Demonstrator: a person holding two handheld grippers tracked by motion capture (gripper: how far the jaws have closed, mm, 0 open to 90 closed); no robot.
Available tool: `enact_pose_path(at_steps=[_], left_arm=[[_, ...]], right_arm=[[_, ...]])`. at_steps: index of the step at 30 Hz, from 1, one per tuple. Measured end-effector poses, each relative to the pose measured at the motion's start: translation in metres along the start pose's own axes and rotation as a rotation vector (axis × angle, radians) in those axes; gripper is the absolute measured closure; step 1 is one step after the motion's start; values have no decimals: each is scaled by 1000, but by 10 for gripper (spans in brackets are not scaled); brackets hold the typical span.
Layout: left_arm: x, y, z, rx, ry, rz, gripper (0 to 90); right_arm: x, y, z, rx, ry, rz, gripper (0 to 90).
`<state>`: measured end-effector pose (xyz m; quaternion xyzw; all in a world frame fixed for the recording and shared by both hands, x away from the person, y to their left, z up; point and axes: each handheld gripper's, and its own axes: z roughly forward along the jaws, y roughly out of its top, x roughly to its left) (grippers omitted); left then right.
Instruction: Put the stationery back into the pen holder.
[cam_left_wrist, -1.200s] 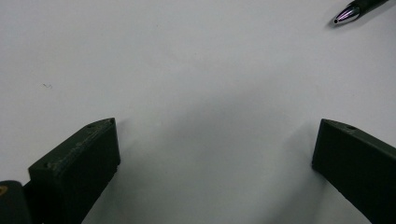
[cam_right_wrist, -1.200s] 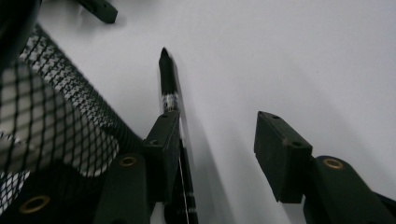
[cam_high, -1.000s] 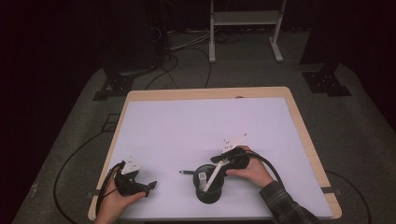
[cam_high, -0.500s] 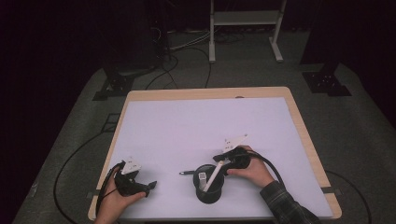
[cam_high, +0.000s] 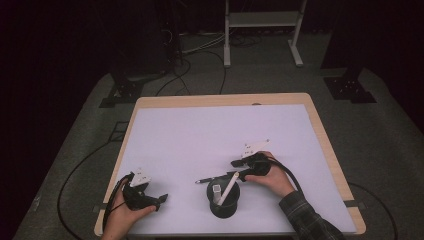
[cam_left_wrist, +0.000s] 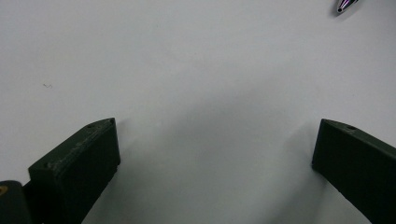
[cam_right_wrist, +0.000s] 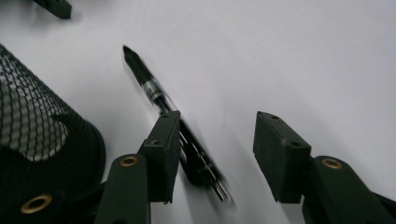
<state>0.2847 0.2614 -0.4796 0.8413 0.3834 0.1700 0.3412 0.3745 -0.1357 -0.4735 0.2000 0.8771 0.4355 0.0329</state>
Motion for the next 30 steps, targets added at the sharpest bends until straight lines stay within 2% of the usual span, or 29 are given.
enact_pose_path(at_steps=[3,6,11,15,18,24,30], left_arm=[[0,0,0,0,0,0,0],[0,0,0,1,0,3,0],[0,0,0,1,0,5,0],[0,0,0,1,0,4,0],[0,0,0,3,0,7,0],[1,0,0,4,0,7,0],[0,0,0,3,-1,3,0]], right_arm=[[-1,3,5,-25,25,-4,518],[-1,5,9,-14,34,-13,520],[-1,13,17,-19,75,-28,521],[-1,12,23,-5,100,-33,520],[0,12,26,12,99,-34,520],[-4,16,29,19,56,-39,536],[-7,21,35,20,53,-43,536]])
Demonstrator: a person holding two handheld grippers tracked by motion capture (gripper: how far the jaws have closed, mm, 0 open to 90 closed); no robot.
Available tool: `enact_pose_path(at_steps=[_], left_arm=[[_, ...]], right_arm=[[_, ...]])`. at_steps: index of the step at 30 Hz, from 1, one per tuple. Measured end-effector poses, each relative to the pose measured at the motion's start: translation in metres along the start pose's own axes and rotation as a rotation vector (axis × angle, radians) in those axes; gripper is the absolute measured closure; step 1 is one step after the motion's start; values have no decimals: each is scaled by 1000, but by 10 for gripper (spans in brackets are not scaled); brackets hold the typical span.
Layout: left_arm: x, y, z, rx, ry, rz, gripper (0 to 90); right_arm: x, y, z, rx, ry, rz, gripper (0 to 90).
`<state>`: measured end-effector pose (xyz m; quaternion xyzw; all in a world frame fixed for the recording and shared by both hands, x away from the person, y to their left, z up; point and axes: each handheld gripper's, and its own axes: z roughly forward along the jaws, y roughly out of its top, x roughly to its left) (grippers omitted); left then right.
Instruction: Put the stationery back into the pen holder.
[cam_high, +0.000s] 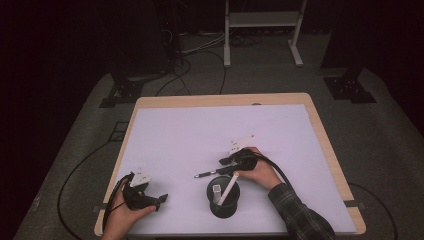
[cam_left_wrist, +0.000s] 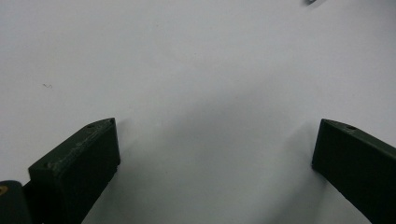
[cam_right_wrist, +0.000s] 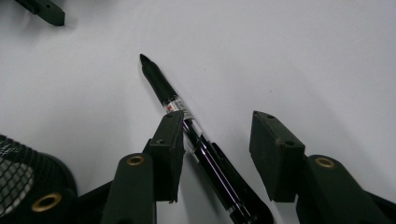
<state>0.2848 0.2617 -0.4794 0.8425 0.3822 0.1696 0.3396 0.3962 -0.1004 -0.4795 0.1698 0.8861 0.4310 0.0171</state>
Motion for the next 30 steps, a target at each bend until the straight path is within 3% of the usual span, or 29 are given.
enact_pose_path(at_steps=[6,11,22,30], left_arm=[[0,0,0,0,0,0,0],[0,0,0,0,0,0,0],[0,0,0,0,0,0,0],[0,0,0,0,0,-1,0]], right_arm=[[0,8,9,8,35,-25,547],[1,10,13,12,48,-56,634],[1,10,9,35,88,-31,734],[6,11,6,63,81,-55,786]])
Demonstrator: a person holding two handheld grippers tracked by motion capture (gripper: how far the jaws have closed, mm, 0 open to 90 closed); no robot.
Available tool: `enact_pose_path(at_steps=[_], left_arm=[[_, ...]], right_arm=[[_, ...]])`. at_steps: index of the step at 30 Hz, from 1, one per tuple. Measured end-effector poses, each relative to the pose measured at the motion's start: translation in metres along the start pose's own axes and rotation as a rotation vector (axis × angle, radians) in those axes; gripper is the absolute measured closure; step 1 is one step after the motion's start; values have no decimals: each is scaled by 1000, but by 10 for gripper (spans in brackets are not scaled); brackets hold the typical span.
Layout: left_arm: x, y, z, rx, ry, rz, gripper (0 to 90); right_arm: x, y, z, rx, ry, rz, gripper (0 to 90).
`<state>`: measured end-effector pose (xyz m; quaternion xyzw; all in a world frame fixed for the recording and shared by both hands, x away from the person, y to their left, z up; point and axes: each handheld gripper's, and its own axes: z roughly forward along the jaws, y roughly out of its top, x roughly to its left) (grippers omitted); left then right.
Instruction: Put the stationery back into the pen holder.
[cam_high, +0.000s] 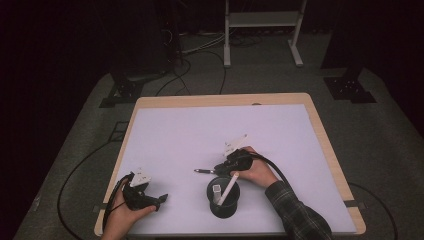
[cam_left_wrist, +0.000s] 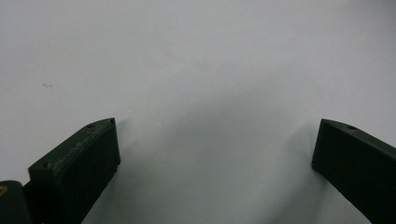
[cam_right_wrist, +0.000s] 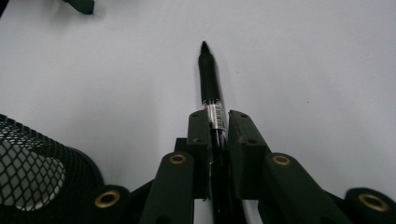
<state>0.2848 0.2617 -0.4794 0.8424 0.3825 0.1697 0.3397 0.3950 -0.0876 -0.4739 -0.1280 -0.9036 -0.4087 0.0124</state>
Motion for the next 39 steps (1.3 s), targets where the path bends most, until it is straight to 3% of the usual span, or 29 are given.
enact_pose_path(at_steps=[6,19,29,35,36,39], left_arm=[[0,0,0,-1,1,1,0],[0,0,0,0,0,1,0],[0,0,0,-1,1,1,0],[0,0,0,-1,0,1,0],[0,0,0,0,0,1,0],[0,0,0,-1,0,1,0]], right_arm=[[-1,-2,-3,4,-26,10,788],[-5,9,11,-21,-5,13,722],[-6,16,20,-14,0,-5,781],[-8,15,17,-19,0,21,788],[-10,14,12,-45,-2,40,789],[-11,15,5,-57,-22,47,789]])
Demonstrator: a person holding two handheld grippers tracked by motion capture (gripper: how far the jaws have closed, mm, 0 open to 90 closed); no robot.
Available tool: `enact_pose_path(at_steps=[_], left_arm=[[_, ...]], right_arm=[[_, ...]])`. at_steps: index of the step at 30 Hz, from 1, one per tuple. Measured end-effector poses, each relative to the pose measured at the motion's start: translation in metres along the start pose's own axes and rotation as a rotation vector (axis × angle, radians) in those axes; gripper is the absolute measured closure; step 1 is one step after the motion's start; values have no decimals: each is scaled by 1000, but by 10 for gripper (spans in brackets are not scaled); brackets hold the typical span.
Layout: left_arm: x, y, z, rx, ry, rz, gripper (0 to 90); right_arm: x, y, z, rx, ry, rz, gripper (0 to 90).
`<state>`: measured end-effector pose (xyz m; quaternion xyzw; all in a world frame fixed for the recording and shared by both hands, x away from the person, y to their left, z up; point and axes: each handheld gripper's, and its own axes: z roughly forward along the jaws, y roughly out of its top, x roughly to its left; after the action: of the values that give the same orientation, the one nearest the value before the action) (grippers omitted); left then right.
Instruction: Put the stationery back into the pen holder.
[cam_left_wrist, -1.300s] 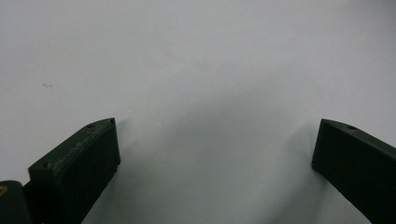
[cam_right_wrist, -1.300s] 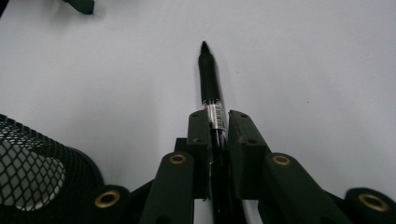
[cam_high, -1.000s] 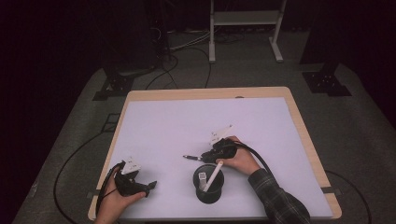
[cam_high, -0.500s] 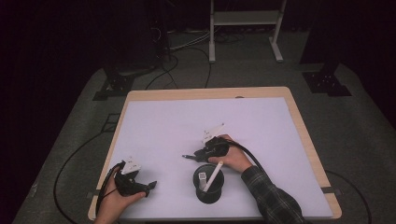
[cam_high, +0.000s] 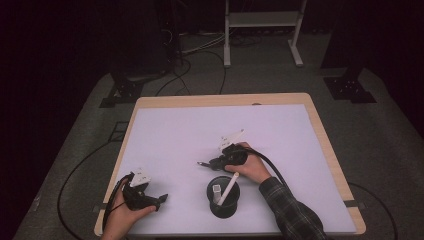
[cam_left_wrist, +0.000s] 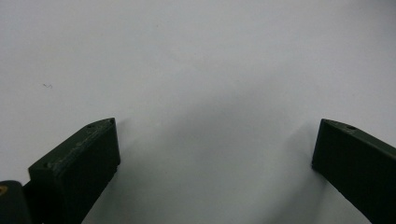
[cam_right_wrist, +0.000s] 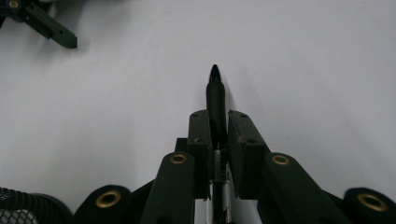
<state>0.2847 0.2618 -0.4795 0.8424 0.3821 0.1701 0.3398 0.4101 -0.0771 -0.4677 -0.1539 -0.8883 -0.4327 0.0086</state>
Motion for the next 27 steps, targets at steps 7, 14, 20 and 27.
enact_pose_path(at_steps=[7,14,20,27], left_arm=[[0,0,0,0,0,0,0],[0,0,0,0,1,3,0],[0,0,0,-2,2,3,0],[0,0,0,-4,2,0,0]], right_arm=[[-2,5,-33,-79,-58,25,789],[0,7,-76,-185,-120,57,789],[8,8,-103,-247,-157,79,789],[25,8,-126,-298,-169,99,789]])
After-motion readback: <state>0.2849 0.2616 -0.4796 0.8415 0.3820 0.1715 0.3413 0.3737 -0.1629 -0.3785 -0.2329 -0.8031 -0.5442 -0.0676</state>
